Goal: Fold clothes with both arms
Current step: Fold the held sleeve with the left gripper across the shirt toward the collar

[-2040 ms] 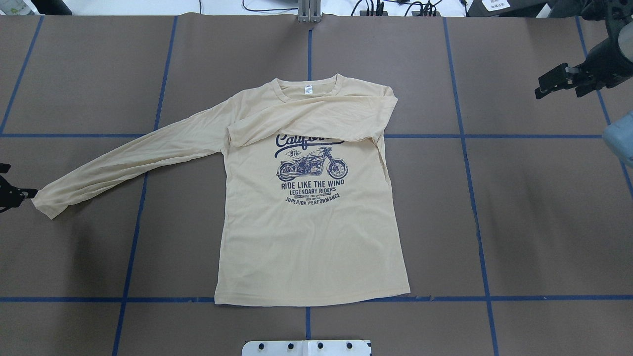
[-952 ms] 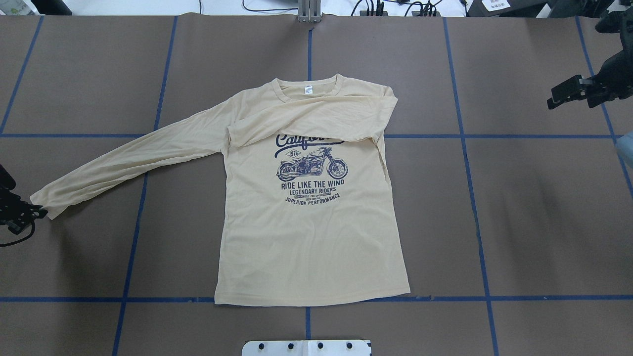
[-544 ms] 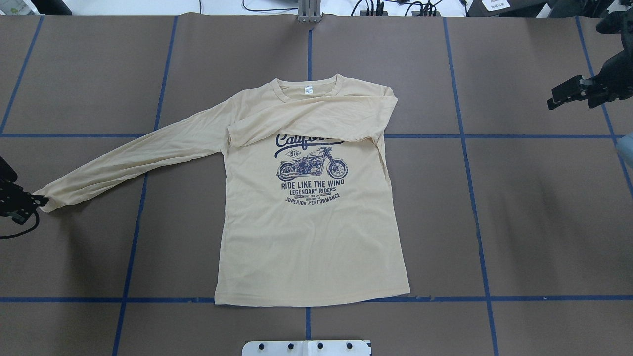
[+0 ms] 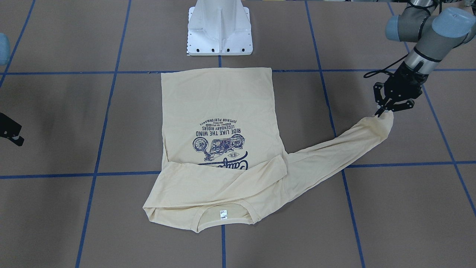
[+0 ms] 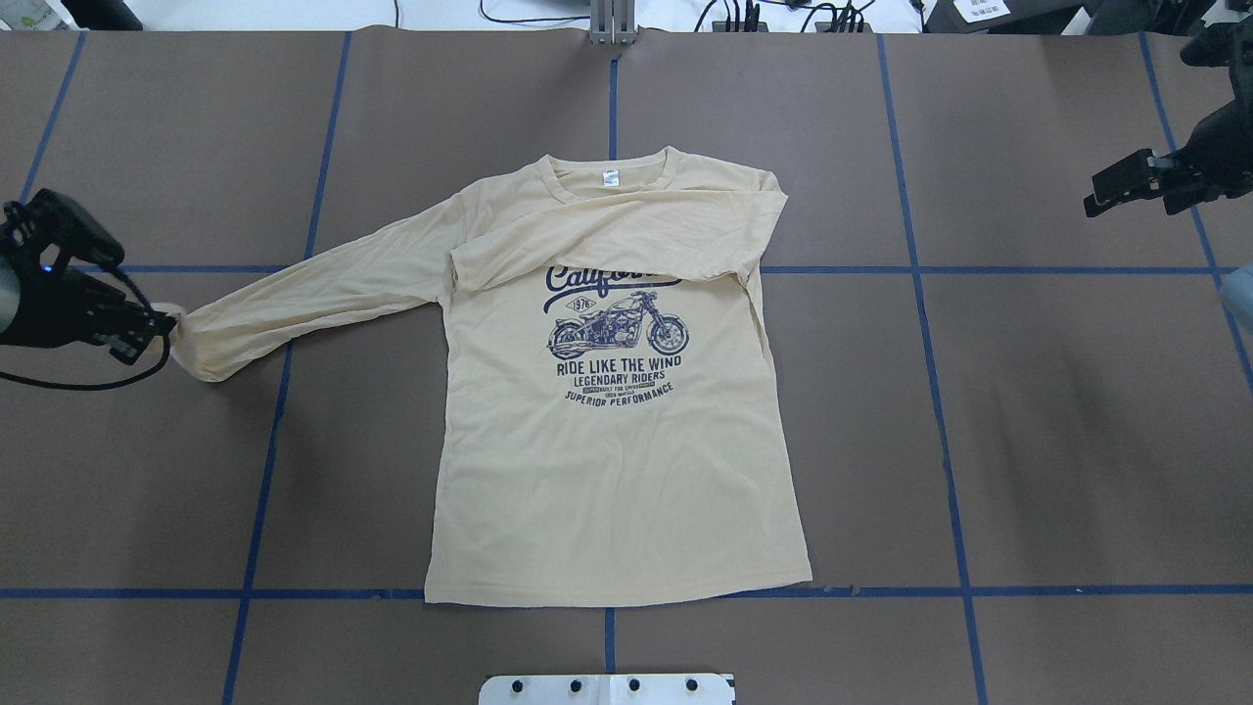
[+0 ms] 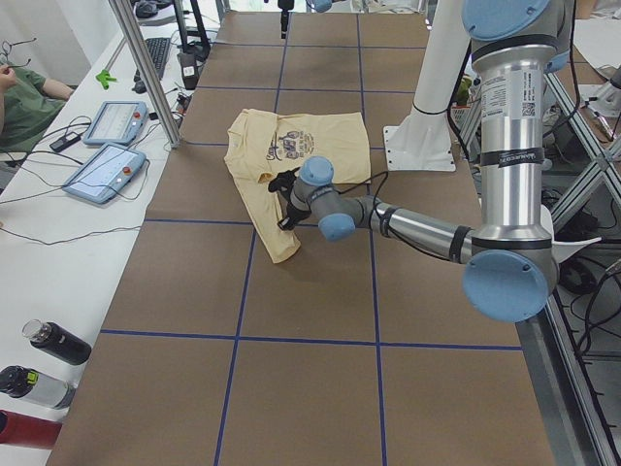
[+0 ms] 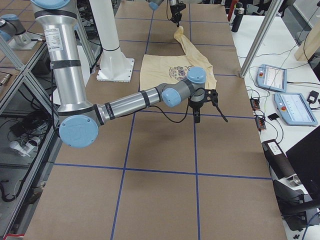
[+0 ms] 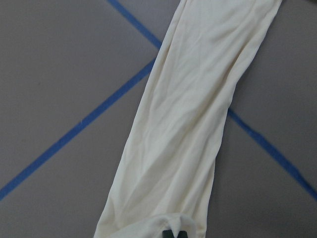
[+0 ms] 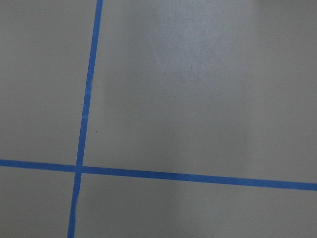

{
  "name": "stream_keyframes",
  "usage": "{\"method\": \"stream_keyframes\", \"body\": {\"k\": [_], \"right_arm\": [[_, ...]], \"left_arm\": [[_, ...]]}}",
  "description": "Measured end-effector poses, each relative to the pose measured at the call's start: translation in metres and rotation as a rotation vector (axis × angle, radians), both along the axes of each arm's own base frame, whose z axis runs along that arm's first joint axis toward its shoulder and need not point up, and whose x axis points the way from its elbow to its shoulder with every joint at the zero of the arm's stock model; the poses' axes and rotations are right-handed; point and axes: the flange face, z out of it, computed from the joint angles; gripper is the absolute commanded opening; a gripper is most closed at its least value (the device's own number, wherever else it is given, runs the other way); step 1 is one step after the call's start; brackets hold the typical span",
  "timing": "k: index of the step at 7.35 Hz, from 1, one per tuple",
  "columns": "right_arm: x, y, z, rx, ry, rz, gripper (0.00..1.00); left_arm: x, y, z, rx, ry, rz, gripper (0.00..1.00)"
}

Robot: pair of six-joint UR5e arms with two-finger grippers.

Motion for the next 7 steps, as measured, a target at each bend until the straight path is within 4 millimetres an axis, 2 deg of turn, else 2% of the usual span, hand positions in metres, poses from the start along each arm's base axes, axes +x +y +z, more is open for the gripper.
{"method": "stream_keyframes", "body": {"k": [2, 3, 4, 7], "right_arm": [[0.0, 0.0, -0.001, -0.001, -0.001, 0.002, 1.0], [0.0, 0.0, -0.001, 0.0, -0.002, 0.002, 1.0], [0.0, 0.001, -0.001, 0.0, -0.002, 0.003, 1.0], [0.0, 0.001, -0.001, -0.002, -0.002, 0.004, 1.0]], "left_arm": [[0.037, -0.044, -0.121, -0.058, -0.02, -0.013, 0.0], [0.054, -0.061, -0.173, -0.103, -0.012, -0.036, 0.0], [0.074, -0.073, -0.214, -0.149, 0.012, -0.061, 0.0], [0.147, -0.114, -0.313, -0.27, 0.077, -0.121, 0.0]]}}
